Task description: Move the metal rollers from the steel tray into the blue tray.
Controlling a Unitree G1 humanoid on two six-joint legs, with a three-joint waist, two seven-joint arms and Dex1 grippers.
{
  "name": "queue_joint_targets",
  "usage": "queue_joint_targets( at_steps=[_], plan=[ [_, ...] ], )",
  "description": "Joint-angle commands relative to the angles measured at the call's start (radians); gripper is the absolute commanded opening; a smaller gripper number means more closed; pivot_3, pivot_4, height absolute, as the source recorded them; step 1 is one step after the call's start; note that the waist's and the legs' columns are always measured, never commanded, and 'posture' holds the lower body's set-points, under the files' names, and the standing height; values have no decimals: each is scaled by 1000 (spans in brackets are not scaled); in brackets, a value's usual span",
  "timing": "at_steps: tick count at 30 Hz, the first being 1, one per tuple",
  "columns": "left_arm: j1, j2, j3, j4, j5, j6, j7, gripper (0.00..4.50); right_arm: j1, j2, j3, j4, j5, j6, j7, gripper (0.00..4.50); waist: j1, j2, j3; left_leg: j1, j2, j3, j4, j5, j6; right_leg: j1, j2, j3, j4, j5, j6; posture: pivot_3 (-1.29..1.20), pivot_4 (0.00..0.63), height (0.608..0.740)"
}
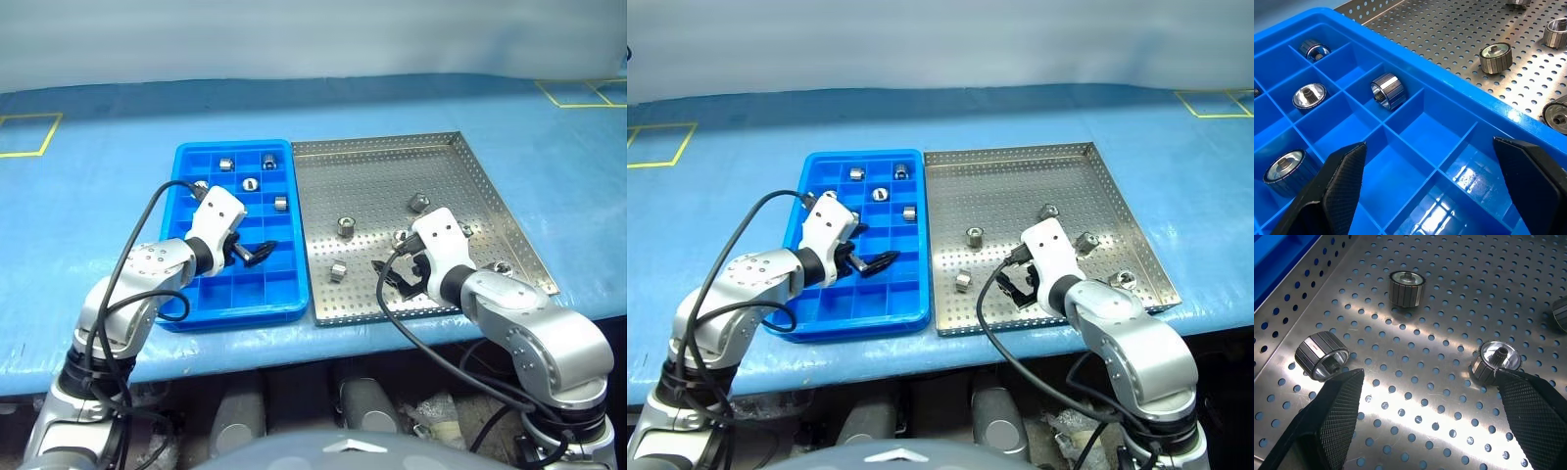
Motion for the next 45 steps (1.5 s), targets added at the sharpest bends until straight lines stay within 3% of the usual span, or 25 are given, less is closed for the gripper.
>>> queue_joint_targets(
  at_steps=[1,9,12,18,24,32,39,45],
  plan=[
    [-11,11,10,-46,2,-13,-7,4468,-10,-7,-10,-21,-1,-8,-6,4500,0,0,0,0,0,0,0,0,0,0,0,0,0,0,0,-107,150,740],
    [-14,-6,17,-40,-11,-11,-6,4468,-5,1,-15,-25,1,-7,-14,4500,0,0,0,0,0,0,0,0,0,0,0,0,0,1,1,-108,150,740],
    [-116,-66,6,16,-42,7,-10,4468,-14,12,-21,-23,0,-8,-22,4500,5,-1,0,0,0,0,1,0,0,0,0,0,0,1,1,-105,150,740],
    [-446,-216,-148,311,-16,37,-72,4468,-36,33,-18,-7,-12,-14,-44,4500,16,-1,1,-2,-2,-2,9,0,1,4,0,0,0,2,3,-123,150,740],
    [-663,-324,-301,690,93,-67,-154,4468,-21,56,-36,-40,-19,-7,-70,4500,-3,-1,1,-2,-2,-1,7,-1,2,2,0,1,0,4,7,-175,150,740],
    [-775,-427,-368,1082,230,-231,-223,4468,10,90,-63,-73,-28,-9,-98,4500,-36,-1,1,-4,-2,-1,4,-1,2,-1,0,2,0,4,7,-219,150,740],
    [-790,-475,-347,1220,296,-291,-258,4468,6,110,-56,-69,-36,-22,-108,4500,-52,-1,1,-4,-2,-2,4,-1,2,-1,0,2,0,3,8,-220,150,740],
    [-753,-419,-309,1095,296,-238,-290,3474,-9,114,-54,-62,-36,-23,-105,4500,-64,-1,1,-4,-2,-2,4,-1,2,-1,0,2,0,4,8,-200,150,740]
  ],
)
